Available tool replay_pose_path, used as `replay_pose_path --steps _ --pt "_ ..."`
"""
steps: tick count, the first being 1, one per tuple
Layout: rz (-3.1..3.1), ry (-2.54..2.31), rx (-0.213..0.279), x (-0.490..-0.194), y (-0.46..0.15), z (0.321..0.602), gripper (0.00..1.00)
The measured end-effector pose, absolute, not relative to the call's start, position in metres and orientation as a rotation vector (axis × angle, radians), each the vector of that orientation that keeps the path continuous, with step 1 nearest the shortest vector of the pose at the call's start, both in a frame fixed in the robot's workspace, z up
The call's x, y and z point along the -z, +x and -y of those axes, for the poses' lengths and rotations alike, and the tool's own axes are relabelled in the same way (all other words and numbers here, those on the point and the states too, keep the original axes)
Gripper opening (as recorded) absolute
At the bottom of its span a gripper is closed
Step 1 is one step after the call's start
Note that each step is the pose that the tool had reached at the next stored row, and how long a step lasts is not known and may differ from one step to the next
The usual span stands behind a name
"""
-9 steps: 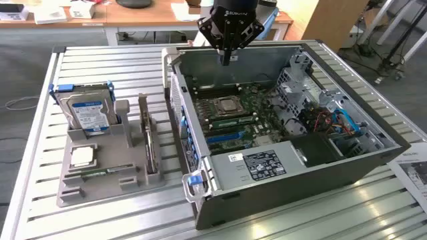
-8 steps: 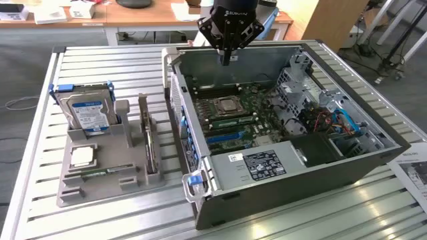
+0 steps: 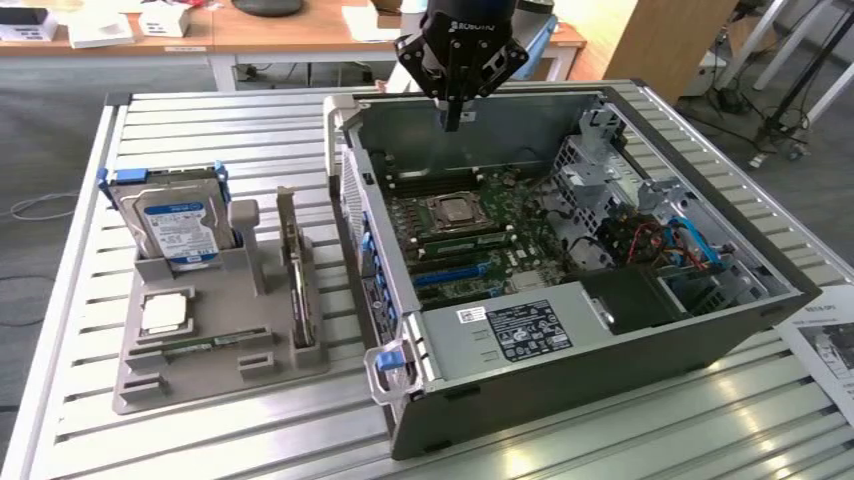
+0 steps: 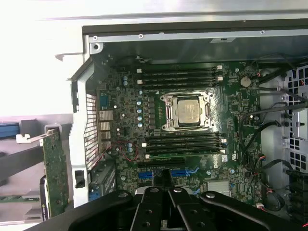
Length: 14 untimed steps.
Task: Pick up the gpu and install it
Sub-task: 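Reach for the gpu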
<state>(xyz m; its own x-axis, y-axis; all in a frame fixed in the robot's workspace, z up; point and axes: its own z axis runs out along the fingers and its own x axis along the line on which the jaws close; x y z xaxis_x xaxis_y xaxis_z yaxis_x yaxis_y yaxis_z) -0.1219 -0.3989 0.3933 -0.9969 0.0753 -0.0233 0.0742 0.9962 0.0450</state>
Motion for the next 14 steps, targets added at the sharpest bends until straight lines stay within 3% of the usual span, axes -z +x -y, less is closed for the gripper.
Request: replay_pose_path --steps 14 --pt "-3.109 0.116 -0.069 -0.393 -0.158 0.399 0.11"
